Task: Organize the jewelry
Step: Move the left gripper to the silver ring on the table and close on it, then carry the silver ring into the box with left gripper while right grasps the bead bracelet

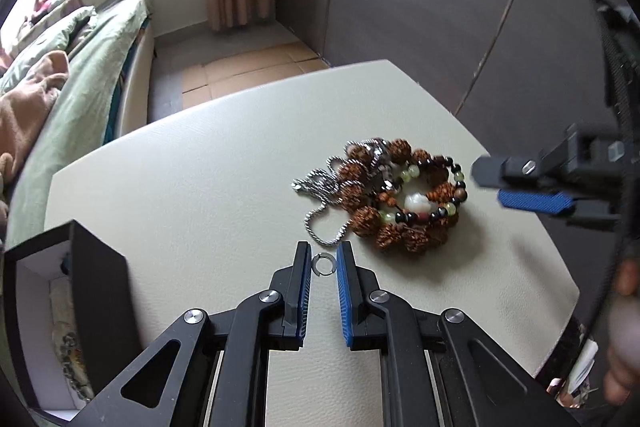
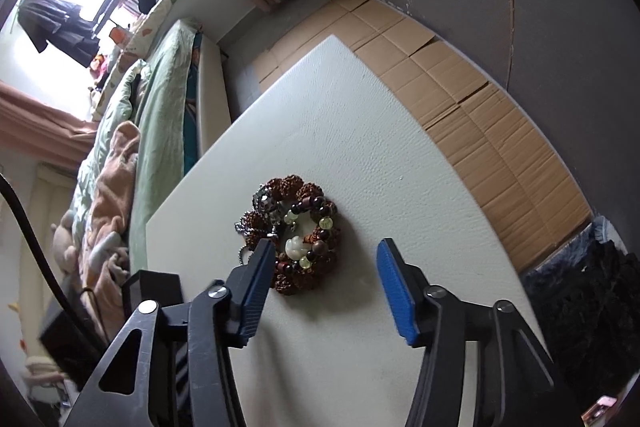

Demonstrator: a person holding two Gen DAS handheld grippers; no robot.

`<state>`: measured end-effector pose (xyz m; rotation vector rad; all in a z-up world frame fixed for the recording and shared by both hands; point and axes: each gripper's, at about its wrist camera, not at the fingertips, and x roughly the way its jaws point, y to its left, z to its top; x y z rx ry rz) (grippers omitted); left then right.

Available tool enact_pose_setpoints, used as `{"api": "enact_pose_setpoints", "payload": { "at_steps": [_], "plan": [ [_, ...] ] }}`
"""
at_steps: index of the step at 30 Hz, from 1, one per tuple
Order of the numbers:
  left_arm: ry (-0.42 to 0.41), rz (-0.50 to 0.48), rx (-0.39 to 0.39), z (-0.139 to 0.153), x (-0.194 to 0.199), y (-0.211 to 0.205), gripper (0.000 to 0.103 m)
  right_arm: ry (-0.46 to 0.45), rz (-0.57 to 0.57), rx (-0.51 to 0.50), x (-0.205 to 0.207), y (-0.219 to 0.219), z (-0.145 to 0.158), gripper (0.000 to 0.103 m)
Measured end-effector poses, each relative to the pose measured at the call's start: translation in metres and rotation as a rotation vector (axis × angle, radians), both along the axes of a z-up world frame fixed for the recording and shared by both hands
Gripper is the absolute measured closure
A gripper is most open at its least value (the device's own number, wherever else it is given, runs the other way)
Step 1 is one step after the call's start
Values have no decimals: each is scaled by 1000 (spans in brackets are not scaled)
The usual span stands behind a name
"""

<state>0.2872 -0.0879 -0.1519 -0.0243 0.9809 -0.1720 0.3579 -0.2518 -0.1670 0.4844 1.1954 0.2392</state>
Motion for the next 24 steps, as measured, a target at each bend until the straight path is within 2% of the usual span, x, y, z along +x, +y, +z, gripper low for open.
{"api": "enact_pose_setpoints", "payload": {
  "at_steps": [7, 9, 12, 15, 18, 24],
  "plan": [
    [-18, 47, -24, 9, -1, 18, 90, 27, 0, -44, 12, 11, -15, 57],
    [-25, 59, -26, 12, 0, 22, 90, 39, 2, -47, 16, 12, -20, 71],
    [-32, 81, -33, 15, 0, 28, 90, 42, 0, -22, 18, 10, -23, 84],
    [-37, 97, -37, 19, -1, 34, 90, 27, -8, -31, 15, 9, -17, 85],
    [-47, 105, -42, 23, -3, 38, 90, -3, -2, -32, 9, 9, -8, 92],
    [-63, 118, -52, 31, -11, 43, 90, -66, 12, 21, 4, 6, 6, 92]
  ]
}}
